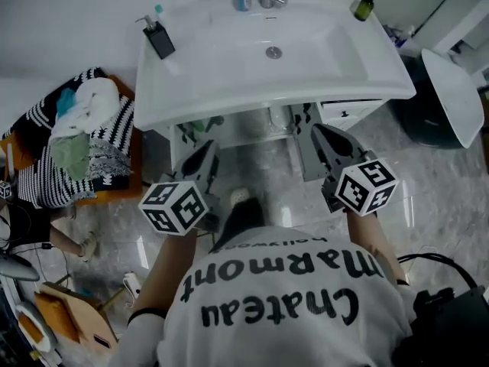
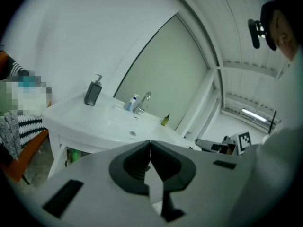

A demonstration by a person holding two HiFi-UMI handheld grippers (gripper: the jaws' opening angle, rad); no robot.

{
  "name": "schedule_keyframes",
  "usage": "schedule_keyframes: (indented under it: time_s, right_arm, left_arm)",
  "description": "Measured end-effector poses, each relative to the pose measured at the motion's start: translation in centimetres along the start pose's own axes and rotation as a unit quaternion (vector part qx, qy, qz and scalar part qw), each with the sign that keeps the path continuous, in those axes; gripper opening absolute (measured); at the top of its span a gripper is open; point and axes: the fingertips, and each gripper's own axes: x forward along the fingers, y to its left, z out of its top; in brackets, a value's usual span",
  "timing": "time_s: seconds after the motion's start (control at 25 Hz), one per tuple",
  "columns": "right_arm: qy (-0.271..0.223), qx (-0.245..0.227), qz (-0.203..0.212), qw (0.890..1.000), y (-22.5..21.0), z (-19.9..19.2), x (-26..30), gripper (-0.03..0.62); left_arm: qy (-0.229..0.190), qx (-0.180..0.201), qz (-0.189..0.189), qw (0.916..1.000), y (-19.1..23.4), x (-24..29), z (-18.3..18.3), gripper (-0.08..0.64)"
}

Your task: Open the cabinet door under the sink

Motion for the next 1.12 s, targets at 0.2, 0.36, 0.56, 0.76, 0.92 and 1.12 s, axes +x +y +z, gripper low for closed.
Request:
schedule_keyframes:
  time_s: [0.2, 0.36, 0.56, 0.76, 0.92, 1.12]
  right_arm:
    - [0.034, -0.026, 0.043, 0.998, 3.3, -2.7, -2.9, 0.011]
    - [0.064, -0.027, 0.067, 0.995, 5.2, -5.8, -5.1, 0.011]
    - [0.087, -0.025, 0.098, 0.991, 7.2, -7.8, -7.2, 0.011]
    - [0.097, -0.035, 0.11, 0.989, 8.0, -8.8, -8.3, 0.011]
    - [0.093, -0.035, 0.112, 0.989, 8.2, -8.6, -8.9, 0.011]
    - [0.089, -0.034, 0.113, 0.989, 8.2, -8.5, -9.3, 0.011]
  left_arm:
    - [0.016, 0.031, -0.011, 0.9993, -6.4, -1.0, -3.6, 0.008]
    - [0.024, 0.051, -0.018, 0.9982, -9.8, -2.3, -6.3, 0.008]
    - [0.029, 0.044, -0.015, 0.9985, -11.9, -4.1, -8.7, 0.008]
    - [0.029, 0.044, -0.008, 0.9986, -12.7, -5.2, -9.9, 0.008]
    - [0.029, 0.045, -0.008, 0.9985, -13.3, -5.3, -9.9, 0.008]
    - [0.028, 0.059, -0.022, 0.9976, -14.2, -5.1, -9.8, 0.008]
